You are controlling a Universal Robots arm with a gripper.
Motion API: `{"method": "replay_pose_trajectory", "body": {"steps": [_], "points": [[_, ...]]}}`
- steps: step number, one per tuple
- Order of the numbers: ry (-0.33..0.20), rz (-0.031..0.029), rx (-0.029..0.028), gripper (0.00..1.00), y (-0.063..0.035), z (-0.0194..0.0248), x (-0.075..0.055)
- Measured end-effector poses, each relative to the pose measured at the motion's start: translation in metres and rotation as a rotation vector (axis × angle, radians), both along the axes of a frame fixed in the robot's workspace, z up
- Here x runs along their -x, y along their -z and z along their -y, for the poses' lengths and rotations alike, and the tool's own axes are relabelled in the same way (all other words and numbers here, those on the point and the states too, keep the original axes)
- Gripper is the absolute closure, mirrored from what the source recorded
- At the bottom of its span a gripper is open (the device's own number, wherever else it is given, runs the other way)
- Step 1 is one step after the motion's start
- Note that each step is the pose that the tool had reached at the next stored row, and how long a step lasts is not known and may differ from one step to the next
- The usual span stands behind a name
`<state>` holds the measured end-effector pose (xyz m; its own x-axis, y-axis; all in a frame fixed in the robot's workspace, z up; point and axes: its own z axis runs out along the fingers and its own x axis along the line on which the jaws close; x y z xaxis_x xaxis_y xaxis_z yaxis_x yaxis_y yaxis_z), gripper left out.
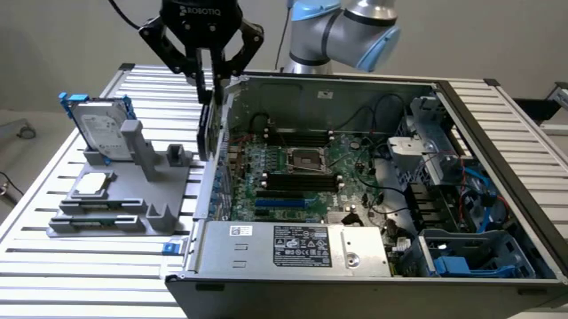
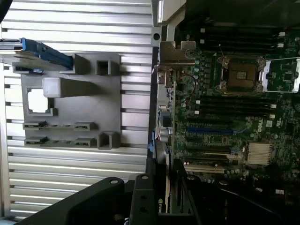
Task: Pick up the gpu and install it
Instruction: 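Pick up the gpu and move the gpu toward the slot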
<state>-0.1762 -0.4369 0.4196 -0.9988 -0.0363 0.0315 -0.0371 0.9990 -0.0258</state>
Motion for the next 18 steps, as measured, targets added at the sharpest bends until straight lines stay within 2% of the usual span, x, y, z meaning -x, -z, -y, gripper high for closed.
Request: {"method": "replay_pose_trajectory", "body": {"steps": [7,18], "points": [[0.0,0.0001,-0.0003,0.74,0.0015,0.0034,-0.032],[0.0,0.0001,0.0017,0.74,0.0206,0.0035,-0.082]]}}
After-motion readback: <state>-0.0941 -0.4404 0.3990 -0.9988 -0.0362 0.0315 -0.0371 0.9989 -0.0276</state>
